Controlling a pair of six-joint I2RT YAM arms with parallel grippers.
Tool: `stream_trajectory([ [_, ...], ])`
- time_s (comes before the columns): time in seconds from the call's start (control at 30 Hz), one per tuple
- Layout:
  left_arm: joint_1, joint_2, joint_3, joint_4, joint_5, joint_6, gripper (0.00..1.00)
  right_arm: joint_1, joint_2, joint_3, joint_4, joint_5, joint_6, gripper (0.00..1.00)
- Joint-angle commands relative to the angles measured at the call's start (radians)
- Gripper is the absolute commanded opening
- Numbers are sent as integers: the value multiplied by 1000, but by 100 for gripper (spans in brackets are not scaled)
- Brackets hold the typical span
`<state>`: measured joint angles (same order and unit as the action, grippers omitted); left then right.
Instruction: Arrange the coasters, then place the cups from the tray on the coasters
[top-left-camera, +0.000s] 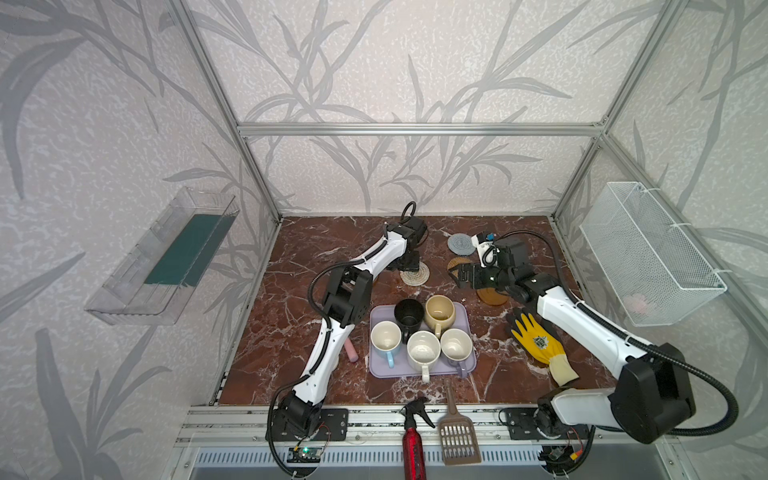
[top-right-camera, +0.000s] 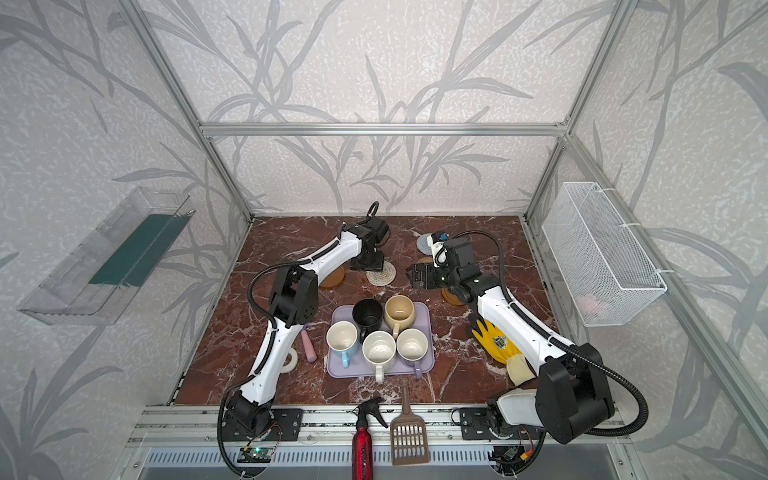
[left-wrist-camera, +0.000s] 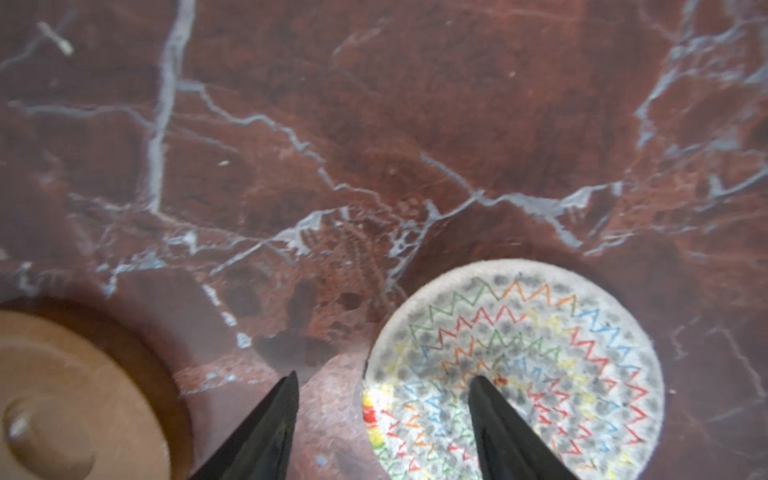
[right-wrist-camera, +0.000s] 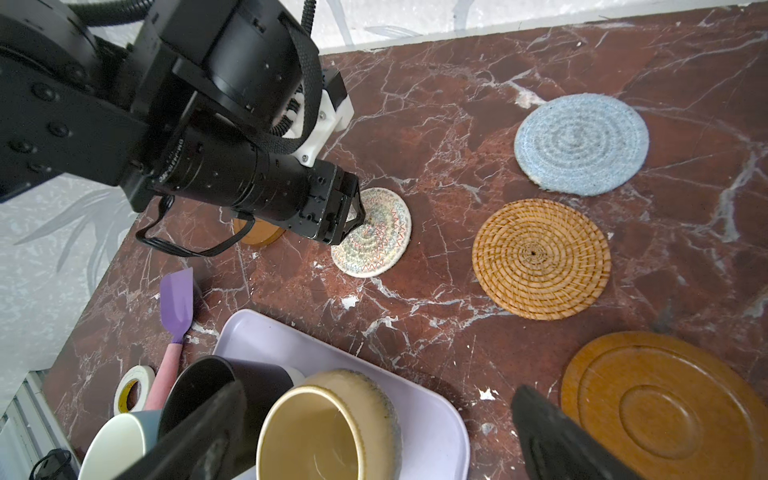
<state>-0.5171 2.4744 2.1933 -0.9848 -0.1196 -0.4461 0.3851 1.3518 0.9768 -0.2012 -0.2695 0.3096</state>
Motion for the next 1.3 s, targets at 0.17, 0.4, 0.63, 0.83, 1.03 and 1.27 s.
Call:
stream_trajectory([
  [0.17, 17, 3, -23, -100, -101, -2, 62, -2, -11, -3, 26, -31, 24, 99],
  [0.4, 51, -69, -114, -64, -108, -1, 61, -1, -5, 0, 31, -43, 39, 99],
  [0.63, 70, -104, -167, -34, -95, 7, 60, -2, 13, 6, 37, -61, 55, 99],
  [0.83, 80, -110, -171, -15, -70, 9, 60, -2, 17, 10, 37, -66, 60, 100],
  [1.03, 78, -126, -167, 25, -2, 11, 64, 0, 26, 13, 39, -69, 67, 100],
  [1.27, 81, -150, -129, -10, -44, -23, 66, 0, 32, 23, 25, -64, 65, 100],
])
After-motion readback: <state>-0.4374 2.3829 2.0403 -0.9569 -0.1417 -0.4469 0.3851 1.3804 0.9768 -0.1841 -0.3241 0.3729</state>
